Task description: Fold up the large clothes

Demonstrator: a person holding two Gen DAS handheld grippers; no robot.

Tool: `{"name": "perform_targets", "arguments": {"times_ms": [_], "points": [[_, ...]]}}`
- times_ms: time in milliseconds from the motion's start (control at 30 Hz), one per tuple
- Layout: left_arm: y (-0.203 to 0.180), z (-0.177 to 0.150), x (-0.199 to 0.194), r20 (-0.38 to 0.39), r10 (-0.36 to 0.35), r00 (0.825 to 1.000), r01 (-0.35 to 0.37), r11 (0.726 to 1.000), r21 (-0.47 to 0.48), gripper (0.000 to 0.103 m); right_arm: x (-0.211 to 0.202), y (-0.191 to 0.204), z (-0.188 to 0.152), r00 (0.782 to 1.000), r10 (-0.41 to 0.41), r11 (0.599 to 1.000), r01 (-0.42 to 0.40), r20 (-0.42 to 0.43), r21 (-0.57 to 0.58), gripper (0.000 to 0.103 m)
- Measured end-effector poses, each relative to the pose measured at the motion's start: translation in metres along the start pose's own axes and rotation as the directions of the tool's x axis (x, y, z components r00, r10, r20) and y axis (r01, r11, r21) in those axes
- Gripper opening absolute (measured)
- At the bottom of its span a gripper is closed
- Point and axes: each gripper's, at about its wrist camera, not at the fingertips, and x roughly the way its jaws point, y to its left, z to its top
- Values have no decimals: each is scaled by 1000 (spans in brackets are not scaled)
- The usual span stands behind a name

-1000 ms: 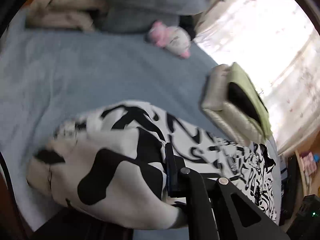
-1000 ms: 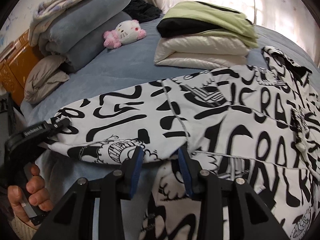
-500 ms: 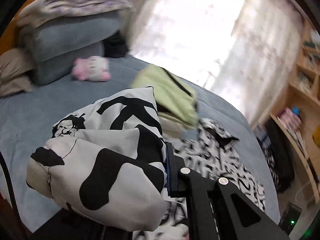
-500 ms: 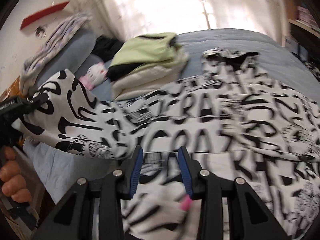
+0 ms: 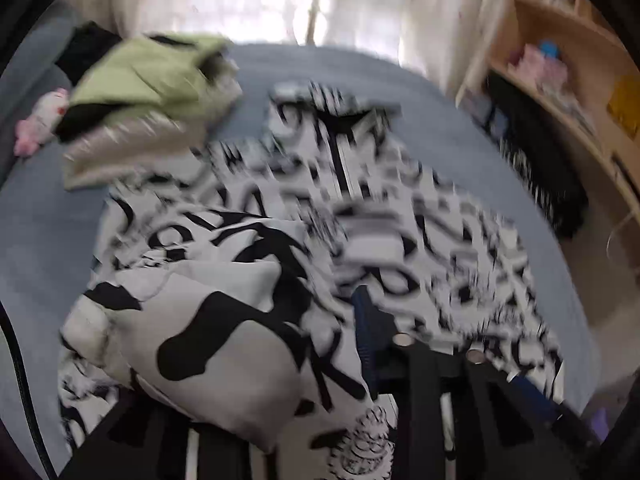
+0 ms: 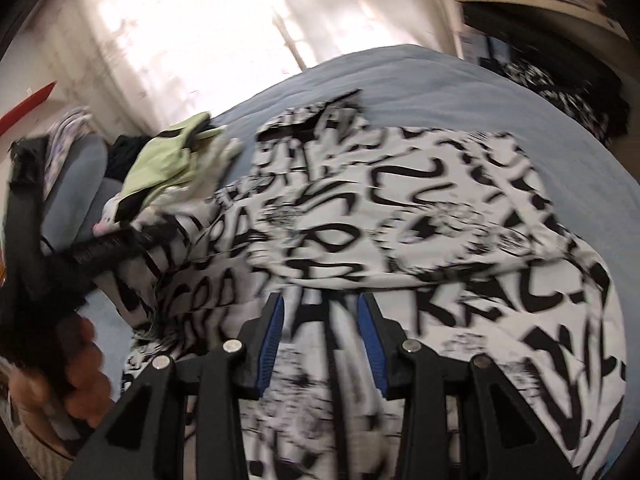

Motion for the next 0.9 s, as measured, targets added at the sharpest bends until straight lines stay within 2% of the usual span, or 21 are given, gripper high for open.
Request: {"name": "perform_targets", "arguments": {"times_ms": [33, 100, 233, 333, 433, 633, 700, 900], "points": [[-7, -5, 9, -30, -8, 1000, 9, 1000, 6, 48, 0, -10, 0, 1000, -4, 1000, 4, -1, 19, 43], [-12, -13, 15, -51, -20, 998, 21, 1000, 14, 59, 1, -23, 0, 1000, -5, 999, 5, -5, 43, 44], [-5, -16, 8, -74, -55, 996, 56, 998, 1, 81, 4, -33, -1, 1000, 10, 998, -9, -13, 68, 44], [-2, -15, 6, -106, -115, 988, 113, 993, -25, 83, 7, -33, -1, 999, 29, 997, -28, -18, 66, 44], [6, -20, 5, -162, -192, 968, 185, 981, -60, 83, 7, -31, -2, 999, 45, 997, -44, -23, 60, 44], [29, -46, -1, -232, -266, 936, 243, 962, -122, 84, 7, -26, -4, 998, 53, 997, -51, -33, 53, 44], [36, -54, -4, -245, -262, 934, 236, 963, -129, 84, 7, -23, -5, 998, 57, 997, -55, -38, 48, 44], [75, -72, -23, -214, -236, 948, 197, 963, -186, 84, 11, 4, -9, 994, 84, 995, -88, -72, -44, 44]]}}
